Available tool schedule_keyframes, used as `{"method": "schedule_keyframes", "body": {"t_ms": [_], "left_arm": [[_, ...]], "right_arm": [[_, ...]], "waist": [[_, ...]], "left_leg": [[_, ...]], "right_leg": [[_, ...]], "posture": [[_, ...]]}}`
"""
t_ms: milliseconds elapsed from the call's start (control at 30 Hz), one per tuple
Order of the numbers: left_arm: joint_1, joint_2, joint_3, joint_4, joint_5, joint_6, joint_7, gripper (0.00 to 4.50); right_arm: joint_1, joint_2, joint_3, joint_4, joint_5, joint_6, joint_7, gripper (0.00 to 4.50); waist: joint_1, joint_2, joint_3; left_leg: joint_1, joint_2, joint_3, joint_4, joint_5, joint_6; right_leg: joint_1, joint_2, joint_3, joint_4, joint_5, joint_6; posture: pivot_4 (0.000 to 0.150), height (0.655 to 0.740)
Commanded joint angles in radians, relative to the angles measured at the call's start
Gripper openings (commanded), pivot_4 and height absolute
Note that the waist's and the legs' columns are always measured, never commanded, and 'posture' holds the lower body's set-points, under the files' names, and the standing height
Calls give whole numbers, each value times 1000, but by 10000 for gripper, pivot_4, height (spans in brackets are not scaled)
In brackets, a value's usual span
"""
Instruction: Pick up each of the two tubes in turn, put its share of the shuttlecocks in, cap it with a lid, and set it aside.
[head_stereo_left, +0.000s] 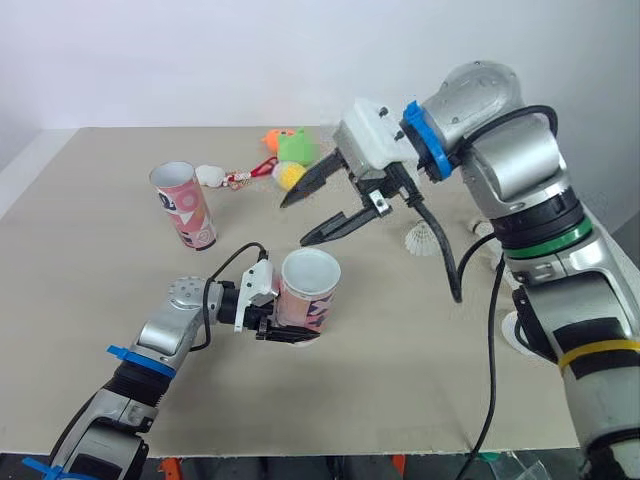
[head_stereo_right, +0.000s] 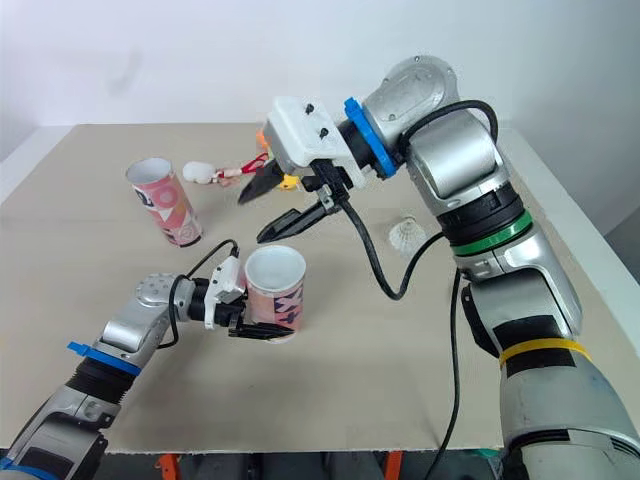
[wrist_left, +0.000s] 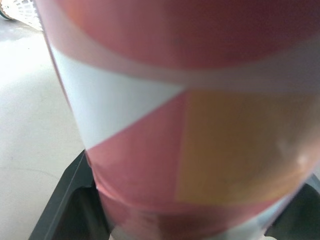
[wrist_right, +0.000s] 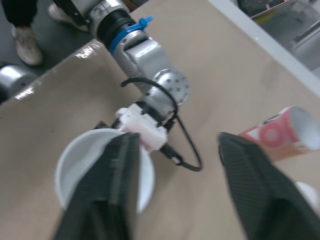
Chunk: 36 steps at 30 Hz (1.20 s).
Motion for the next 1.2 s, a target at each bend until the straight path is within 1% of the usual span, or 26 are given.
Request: {"method": "schedule_keyframes", "body": {"t_ms": [33, 67, 100, 400, 467, 633, 767, 833, 900, 967, 1000, 1100, 1167, 1200], "left_arm": [[32, 17, -47, 44, 54, 16, -8, 30340], [32, 18, -47, 43, 55, 15, -8, 30340], [32, 19, -47, 43, 56, 15, -7, 30340], [41, 25, -46, 39, 56, 10, -3, 30340], [42, 24, -45, 41, 56, 9, -1, 30340], [44, 25, -43, 40, 54, 9, 1, 30340], [46, 26, -42, 40, 54, 10, 2, 30340], [47, 26, -41, 38, 54, 11, 4, 30340], [49, 26, -41, 36, 53, 11, 6, 30340], [49, 27, -40, 36, 52, 9, 8, 30340], [50, 28, -40, 36, 52, 8, 9, 30340], [56, 28, -40, 36, 53, 2, 11, 30340], [62, 25, -41, 35, 54, -3, 12, 30340], [64, 24, -41, 35, 54, -7, 14, 30340]], "right_arm": [[11, -15, 31, -30, -10, -32, 38, 9897], [13, -23, 44, -34, -10, -42, 38, 4303], [13, -32, 61, -38, -6, -50, 38, 600], [-23, -128, 248, -82, 62, -158, 38, 600], [-37, -131, 290, -75, 71, -183, 38, 600], [-40, -99, 383, -13, -22, -270, 38, 600], [-33, -54, 421, 26, -95, -314, 38, 600], [-27, -27, 424, 41, -116, -317, 38, 600], [-25, -18, 418, 48, -119, -317, 38, 600], [-32, -20, 400, 54, -98, -309, 38, 600], [-42, -28, 383, 45, -51, -282, 38, 600], [-85, -54, 306, 32, 103, -194, 38, 600], [-111, -81, 271, 46, 154, -164, 38, 600], [-119, -97, 263, 51, 172, -159, 38, 600]], "waist": [[0, 0, 0], [0, 0, 0], [0, 0, 0], [0, 1, 0], [0, 1, 0], [0, 0, 0], [-1, 0, -2], [-2, -1, -3], [-3, -2, -4], [-3, -2, -4], [-3, -2, -4], [-2, -1, -3], [-1, 0, -2], [-1, 0, -2]], "left_leg": [[0, 0, 0, 0, 0, 0], [0, 0, 0, 0, 0, 0], [0, 0, 0, 0, 0, 0], [0, 0, -1, 0, 0, 0], [0, 0, -1, 0, 0, 0], [1, 0, -1, -1, 0, 0], [3, 2, 0, -1, 0, 0], [8, 3, 1, -1, 0, 0], [18, 4, 3, -5, 0, 0], [24, 5, 3, -7, 0, 0], [26, 5, 3, -9, 0, 0], [26, 7, 2, -10, 0, 0], [24, 7, 2, -10, 0, 0], [21, 7, 1, -10, 0, 0]], "right_leg": [[0, 0, 0, 0, -1, 2], [0, 0, 0, 0, -1, 2], [0, 0, 0, 0, -1, 2], [0, 0, 0, 0, -1, 2], [0, 0, 0, 0, -2, 2], [0, 0, 0, 0, -2, 2], [1, 0, 0, 0, -2, 2], [5, 1, 0, 0, -1, 0], [12, 1, 0, 0, -4, -4], [16, 2, 0, 0, -6, -8], [18, 3, 0, 0, -7, -9], [17, 5, 0, 0, -7, -10], [15, 5, 0, 0, -7, -11], [14, 4, 0, 0, -6, -6]], "posture": [[1500, 7323], [1500, 7323], [1500, 7323], [1500, 7323], [1500, 7323], [1500, 7323], [1500, 7323], [1500, 7323], [1500, 7323], [1500, 7323], [1500, 7323], [1500, 7323], [1500, 7323], [1500, 7323]]}}
